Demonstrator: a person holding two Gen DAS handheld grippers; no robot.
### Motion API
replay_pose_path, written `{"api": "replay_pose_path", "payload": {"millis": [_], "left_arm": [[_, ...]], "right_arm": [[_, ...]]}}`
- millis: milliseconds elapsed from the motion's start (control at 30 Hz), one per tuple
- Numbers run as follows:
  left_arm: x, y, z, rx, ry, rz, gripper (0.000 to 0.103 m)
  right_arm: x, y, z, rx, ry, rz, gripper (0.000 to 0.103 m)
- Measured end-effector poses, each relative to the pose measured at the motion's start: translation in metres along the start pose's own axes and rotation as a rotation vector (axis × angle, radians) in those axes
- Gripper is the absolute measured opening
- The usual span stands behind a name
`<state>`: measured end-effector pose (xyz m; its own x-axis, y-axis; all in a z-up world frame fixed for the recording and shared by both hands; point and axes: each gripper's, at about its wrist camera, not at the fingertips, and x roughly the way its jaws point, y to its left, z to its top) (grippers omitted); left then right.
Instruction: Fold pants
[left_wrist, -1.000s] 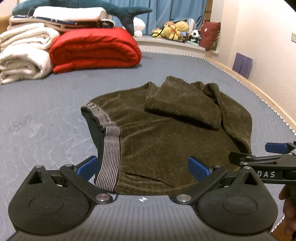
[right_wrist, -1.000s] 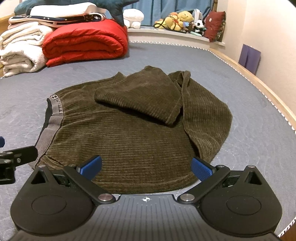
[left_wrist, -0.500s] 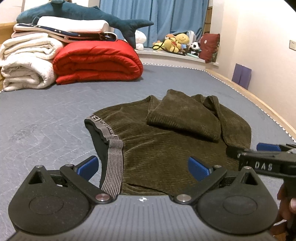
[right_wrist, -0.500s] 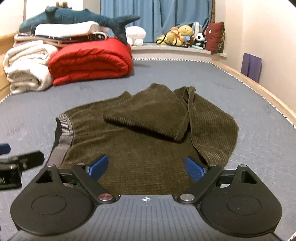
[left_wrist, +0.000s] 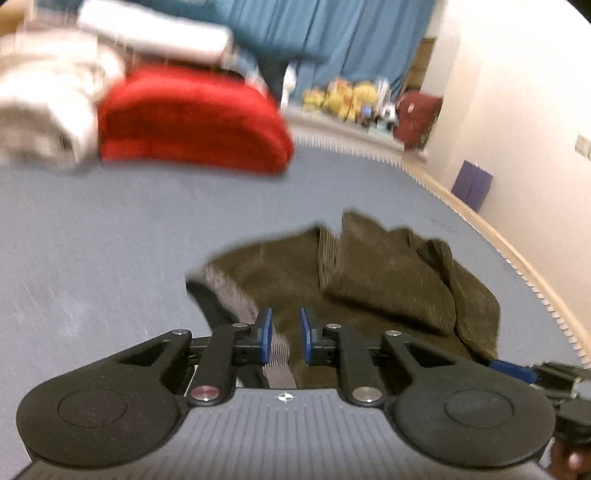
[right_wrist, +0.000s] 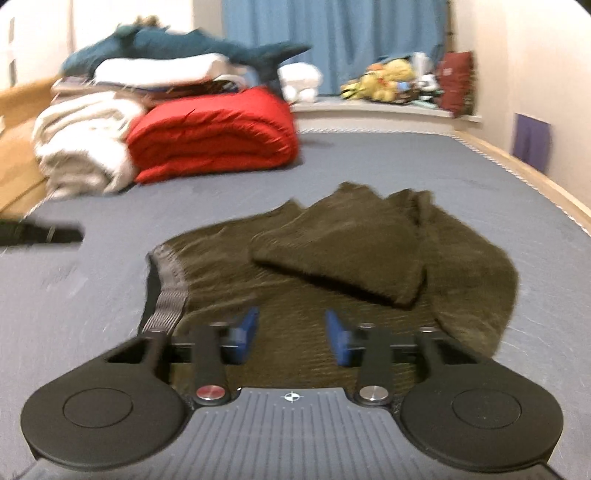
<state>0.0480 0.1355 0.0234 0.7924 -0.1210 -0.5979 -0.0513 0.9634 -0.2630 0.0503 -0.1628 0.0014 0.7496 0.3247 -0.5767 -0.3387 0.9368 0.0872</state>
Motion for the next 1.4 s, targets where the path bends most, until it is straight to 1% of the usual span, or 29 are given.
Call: {"api": "replay_pose_path", "payload": {"millis": [67,133,200,233,300,333,367,400,433,500,533,600,667,700,767,833,900,933,967,1000,1033,1067,1100,1167,1233,1300,1333,1400], "left_arm": [[0.023,0.018,-0.003,-0.04,0.089,-0.053,0.018],[0.042,0.029,-0.01,-0.071,0.139,-0.037,0.02],[0.062,0.038,-0.016,-0.121,0.199,-0.061,0.028],[0.071,0.041,-0.02,-0.145,0.223,-0.076,0.032],[0.088,0.047,-0.024,-0.173,0.255,-0.071,0.033],[0.096,0.05,-0.026,-0.188,0.271,-0.078,0.035],[0.103,0.053,-0.027,-0.209,0.287,-0.092,0.041],[0.111,0.055,-0.029,-0.231,0.302,-0.106,0.044],[0.115,0.058,-0.032,-0.251,0.306,-0.097,0.046],[0.128,0.067,-0.034,-0.277,0.309,-0.07,0.046],[0.134,0.068,-0.036,-0.293,0.314,-0.076,0.047],[0.144,0.069,-0.039,-0.315,0.329,-0.094,0.051],[0.15,0.065,-0.039,-0.301,0.308,-0.102,0.056],[0.153,0.062,-0.039,-0.288,0.299,-0.101,0.058],[0.156,0.055,-0.037,-0.282,0.283,-0.111,0.072],[0.159,0.046,-0.037,-0.248,0.272,-0.099,0.074],[0.16,0.035,-0.037,-0.185,0.26,-0.067,0.07],[0.16,0.031,-0.037,-0.15,0.252,-0.035,0.054],[0.159,0.028,-0.038,-0.121,0.246,0.004,0.036],[0.158,0.029,-0.038,-0.112,0.245,0.016,0.034],[0.155,0.032,-0.038,-0.117,0.238,0.005,0.027],[0.151,0.033,-0.037,-0.106,0.229,-0.002,0.023],[0.147,0.03,-0.036,-0.08,0.219,-0.005,0.022],[0.133,0.022,-0.033,-0.003,0.188,-0.01,0.019],[0.117,0.019,-0.03,0.034,0.159,-0.011,0.017],[0.1,0.024,-0.023,0.036,0.136,-0.002,0.016],[0.091,0.028,-0.022,0.03,0.13,0.006,0.015],[0.072,0.046,-0.018,-0.004,0.139,0.031,0.015]], "right_arm": [[0.008,0.008,-0.003,-0.036,0.035,0.041,0.035],[0.019,0.021,-0.008,-0.102,0.097,0.123,0.035],[0.028,0.035,-0.014,-0.174,0.125,0.155,0.036],[0.032,0.043,-0.017,-0.216,0.142,0.173,0.038],[0.041,0.056,-0.024,-0.28,0.161,0.193,0.039],[0.044,0.061,-0.026,-0.299,0.174,0.199,0.04],[0.047,0.064,-0.029,-0.313,0.192,0.217,0.041],[0.05,0.068,-0.031,-0.327,0.21,0.24,0.041],[0.054,0.073,-0.034,-0.343,0.226,0.257,0.041],[0.057,0.079,-0.04,-0.375,0.253,0.286,0.043],[0.058,0.082,-0.043,-0.392,0.267,0.303,0.047],[0.06,0.084,-0.049,-0.433,0.287,0.312,0.052],[0.062,0.085,-0.056,-0.479,0.305,0.308,0.064],[0.063,0.085,-0.06,-0.502,0.31,0.303,0.065],[0.065,0.084,-0.066,-0.539,0.313,0.297,0.065],[0.068,0.086,-0.07,-0.573,0.303,0.294,0.065],[0.066,0.088,-0.072,-0.591,0.297,0.294,0.064],[0.067,0.089,-0.072,-0.599,0.294,0.295,0.063],[0.067,0.09,-0.072,-0.609,0.289,0.297,0.054],[0.066,0.09,-0.072,-0.615,0.29,0.305,0.046],[0.067,0.09,-0.071,-0.618,0.288,0.303,0.035],[0.07,0.09,-0.069,-0.621,0.285,0.297,0.026],[0.07,0.09,-0.068,-0.626,0.285,0.299,0.023],[0.07,0.095,-0.068,-0.664,0.279,0.295,0.014],[0.065,0.104,-0.069,-0.719,0.268,0.286,0.012],[0.057,0.113,-0.069,-0.763,0.249,0.302,0.011],[0.05,0.118,-0.069,-0.783,0.234,0.325,0.01],[0.032,0.13,-0.069,-0.816,0.18,0.399,0.01]]}}
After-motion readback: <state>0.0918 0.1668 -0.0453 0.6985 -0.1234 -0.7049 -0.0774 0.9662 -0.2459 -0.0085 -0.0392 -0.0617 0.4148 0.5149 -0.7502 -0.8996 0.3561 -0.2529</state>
